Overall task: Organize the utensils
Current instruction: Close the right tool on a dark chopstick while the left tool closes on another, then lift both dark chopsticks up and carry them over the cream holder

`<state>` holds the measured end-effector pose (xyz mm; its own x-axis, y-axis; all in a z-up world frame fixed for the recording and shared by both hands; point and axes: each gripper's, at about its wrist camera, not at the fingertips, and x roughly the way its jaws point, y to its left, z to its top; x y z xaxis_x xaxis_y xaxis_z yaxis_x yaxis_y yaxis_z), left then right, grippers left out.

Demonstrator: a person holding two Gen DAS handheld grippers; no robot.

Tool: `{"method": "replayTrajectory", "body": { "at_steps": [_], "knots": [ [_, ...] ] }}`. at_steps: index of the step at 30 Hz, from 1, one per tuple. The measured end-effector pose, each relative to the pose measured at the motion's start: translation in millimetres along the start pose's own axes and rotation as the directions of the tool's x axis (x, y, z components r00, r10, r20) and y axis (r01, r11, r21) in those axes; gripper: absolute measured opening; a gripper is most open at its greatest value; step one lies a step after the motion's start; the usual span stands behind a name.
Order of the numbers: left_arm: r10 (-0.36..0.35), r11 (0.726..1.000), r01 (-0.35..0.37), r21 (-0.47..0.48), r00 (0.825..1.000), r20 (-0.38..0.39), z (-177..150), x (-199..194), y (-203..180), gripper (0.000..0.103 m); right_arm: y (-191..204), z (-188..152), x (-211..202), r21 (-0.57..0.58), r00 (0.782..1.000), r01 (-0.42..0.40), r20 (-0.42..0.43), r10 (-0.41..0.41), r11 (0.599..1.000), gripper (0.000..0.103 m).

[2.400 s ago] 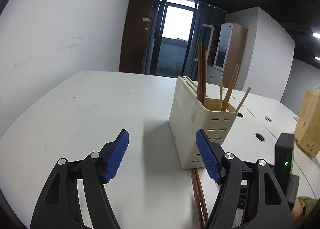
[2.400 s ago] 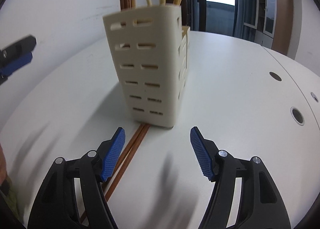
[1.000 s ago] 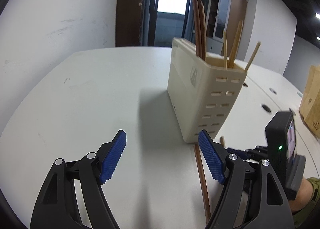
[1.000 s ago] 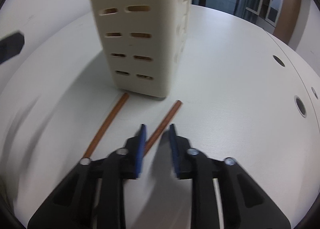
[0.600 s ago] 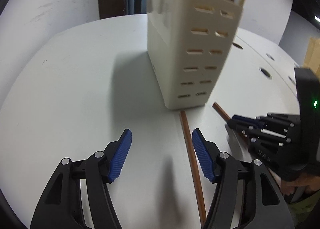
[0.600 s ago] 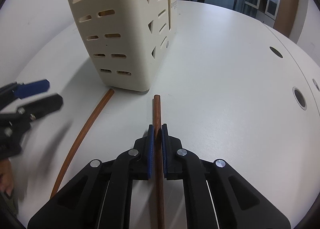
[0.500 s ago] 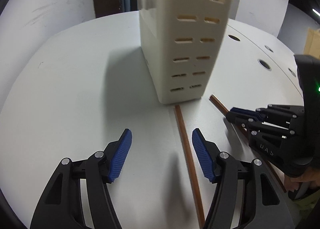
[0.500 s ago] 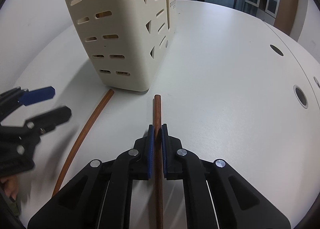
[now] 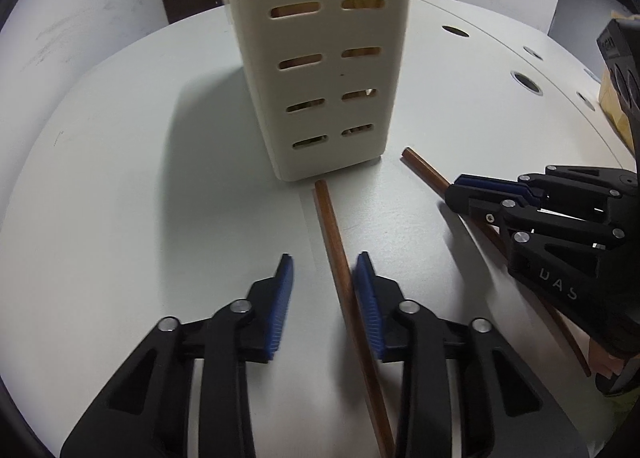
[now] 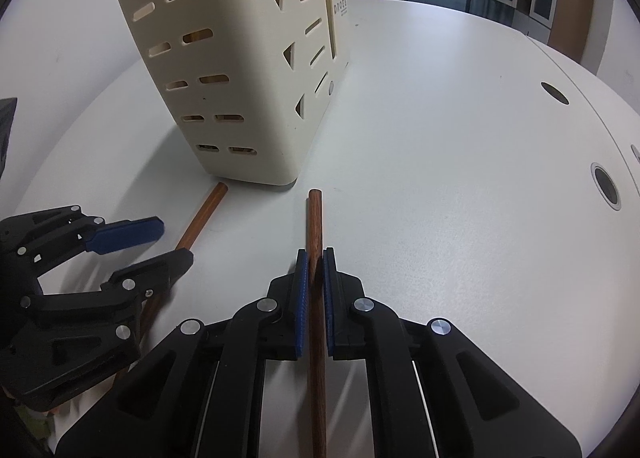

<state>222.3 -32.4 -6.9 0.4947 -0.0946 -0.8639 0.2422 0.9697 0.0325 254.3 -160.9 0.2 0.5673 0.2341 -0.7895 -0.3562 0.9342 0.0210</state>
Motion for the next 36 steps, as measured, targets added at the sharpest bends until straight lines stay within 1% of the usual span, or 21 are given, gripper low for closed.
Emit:
{"method": "replayTrajectory", "body": {
  "at_steps": [1, 3, 4, 10, 13, 15, 19, 22, 23, 25, 27, 30, 31, 32, 33, 36],
  "knots": [
    [0.004, 1.000, -0.004, 0.001, 1.000, -0.007, 1, 0, -2, 0.025, 1, -1, -1, 0.000, 1.000, 0.002, 0.001, -0.002, 1.000, 0.008],
    [0.010, 1.000, -0.010, 0.001, 1.000, -0.012, 3, 1, -4, 0.012, 1, -3, -1, -0.002, 1.000, 0.006, 0.003, -0.006, 1.000, 0.008],
    [0.025, 1.000, -0.025, 0.001, 1.000, -0.014, 4, 1, -4, 0.009, 3, -7, -3, -0.002, 1.000, 0.006, 0.003, -0.006, 1.000, 0.008],
    [0.032, 0.999, -0.033, -0.026, 0.999, -0.017, 2, 0, 2, 0.007, 5, -9, -5, -0.002, 1.000, 0.007, 0.008, -0.007, 1.000, 0.008],
    [0.031, 0.999, -0.031, -0.041, 0.999, -0.010, -1, -6, 6, 0.006, 6, -11, -12, -0.003, 0.999, 0.009, 0.032, -0.009, 1.000, 0.008],
    [0.028, 0.999, -0.028, -0.045, 1.000, 0.009, -5, -15, 9, 0.006, 7, -13, -21, 0.000, 0.998, 0.005, 0.062, -0.005, 1.000, 0.008],
    [0.026, 0.998, -0.021, -0.063, 0.997, 0.070, -11, -40, 16, 0.006, 6, -16, -39, 0.017, 0.992, -0.002, 0.128, 0.000, 1.000, 0.008],
    [0.026, 0.996, -0.013, -0.086, 0.989, 0.148, -11, -64, 20, 0.006, 5, -16, -53, 0.031, 0.983, -0.002, 0.184, -0.004, 1.000, 0.008],
    [0.032, 0.996, -0.016, -0.084, 0.983, 0.183, -11, -73, 20, 0.006, 6, -15, -58, 0.027, 0.980, 0.013, 0.200, -0.018, 1.000, 0.008],
    [0.070, 0.995, -0.050, -0.087, 0.966, 0.250, -9, -86, 16, 0.006, 12, -14, -68, 0.012, 0.968, 0.048, 0.248, -0.049, 0.999, 0.008],
    [0.056, 0.995, -0.030, -0.093, 0.955, 0.292, -8, -96, 16, 0.006, 14, -12, -75, 0.011, 0.962, 0.034, 0.271, -0.036, 0.999, 0.008],
    [0.082, 0.993, -0.042, -0.109, 0.917, 0.390, -8, -117, 16, 0.006, 15, -8, -92, 0.002, 0.941, 0.037, 0.336, -0.035, 0.999, 0.008],
    [0.082, 0.992, -0.035, -0.118, 0.902, 0.424, -8, -124, 17, 0.006, 15, -5, -98, 0.002, 0.934, 0.035, 0.356, -0.034, 0.999, 0.008],
    [0.079, 0.992, -0.025, -0.125, 0.892, 0.445, -6, -128, 17, 0.006, 16, -5, -103, 0.000, 0.924, 0.031, 0.380, -0.029, 1.000, 0.008],
    [0.076, 0.991, -0.014, -0.133, 0.877, 0.474, -6, -135, 19, 0.006, 17, -5, -108, -0.003, 0.917, 0.024, 0.399, -0.021, 1.000, 0.008],
    [0.076, 0.989, 0.002, -0.146, 0.844, 0.530, -6, -146, 19, 0.006, 19, -4, -125, -0.009, 0.886, 0.008, 0.463, -0.003, 1.000, 0.008]
  ]
}}
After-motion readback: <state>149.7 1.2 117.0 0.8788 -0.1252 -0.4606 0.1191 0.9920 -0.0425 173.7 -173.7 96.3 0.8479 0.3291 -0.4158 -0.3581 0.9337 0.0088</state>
